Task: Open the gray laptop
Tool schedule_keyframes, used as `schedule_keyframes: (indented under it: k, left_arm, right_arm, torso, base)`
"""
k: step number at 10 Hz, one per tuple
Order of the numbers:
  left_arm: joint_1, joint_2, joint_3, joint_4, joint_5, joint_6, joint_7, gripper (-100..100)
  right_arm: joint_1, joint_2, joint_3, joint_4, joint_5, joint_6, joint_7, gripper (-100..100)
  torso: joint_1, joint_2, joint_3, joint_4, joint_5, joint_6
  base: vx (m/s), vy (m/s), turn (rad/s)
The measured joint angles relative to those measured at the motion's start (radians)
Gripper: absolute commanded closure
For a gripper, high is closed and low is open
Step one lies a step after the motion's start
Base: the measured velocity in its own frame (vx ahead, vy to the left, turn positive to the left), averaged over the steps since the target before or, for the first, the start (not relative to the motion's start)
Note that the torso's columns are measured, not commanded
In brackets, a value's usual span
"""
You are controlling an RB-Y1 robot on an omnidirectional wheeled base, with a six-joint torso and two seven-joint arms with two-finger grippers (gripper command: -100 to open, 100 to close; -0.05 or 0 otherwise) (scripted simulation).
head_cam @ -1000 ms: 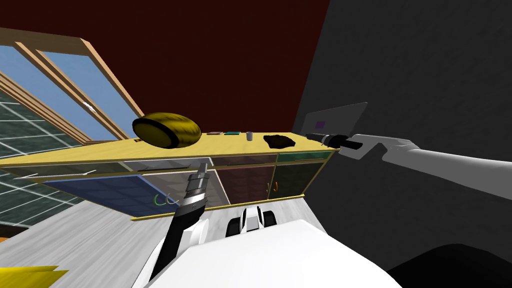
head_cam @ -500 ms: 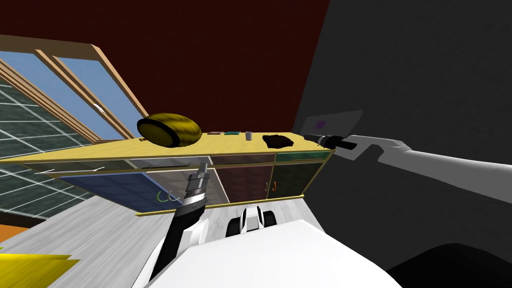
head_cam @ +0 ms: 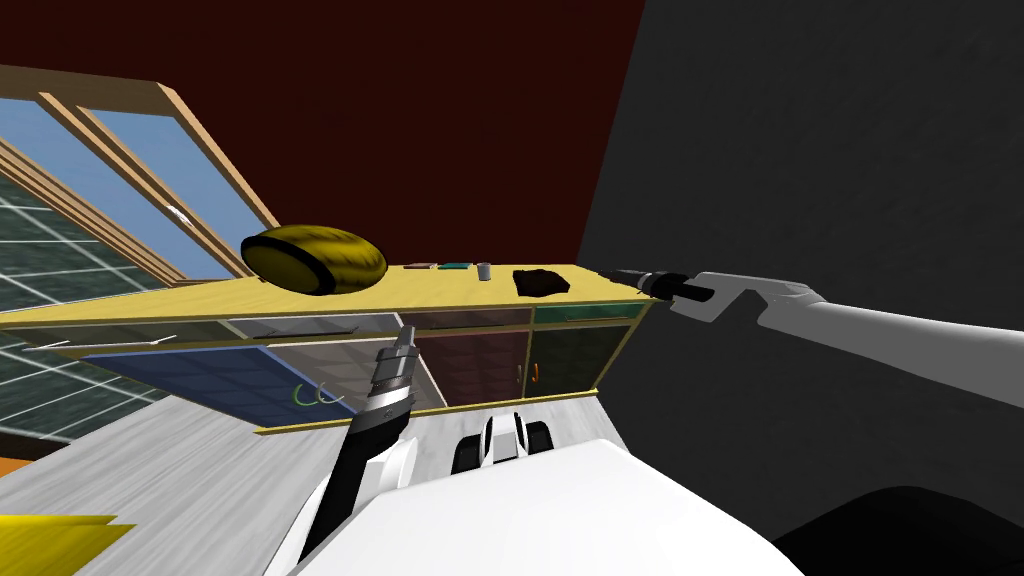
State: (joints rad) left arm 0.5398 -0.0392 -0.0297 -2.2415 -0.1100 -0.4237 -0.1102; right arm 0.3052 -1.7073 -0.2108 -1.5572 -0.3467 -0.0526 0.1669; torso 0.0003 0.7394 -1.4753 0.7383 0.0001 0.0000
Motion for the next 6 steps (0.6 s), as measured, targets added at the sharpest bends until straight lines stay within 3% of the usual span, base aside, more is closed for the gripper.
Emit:
schedule_keyframes:
  k: [6]
  left_arm:
    - [0.0,0.0,0.0,0.0,0.0,0.0,0.0,0]
  right_arm:
    - [0.015,0.002,0.007,0.025,0.077,-0.018,0.078,-100]
  torso:
    - [0.0,-0.002,-0.001,-0.001,0.0,0.0]
  base:
    - [-0.021,-0.186,-0.01]
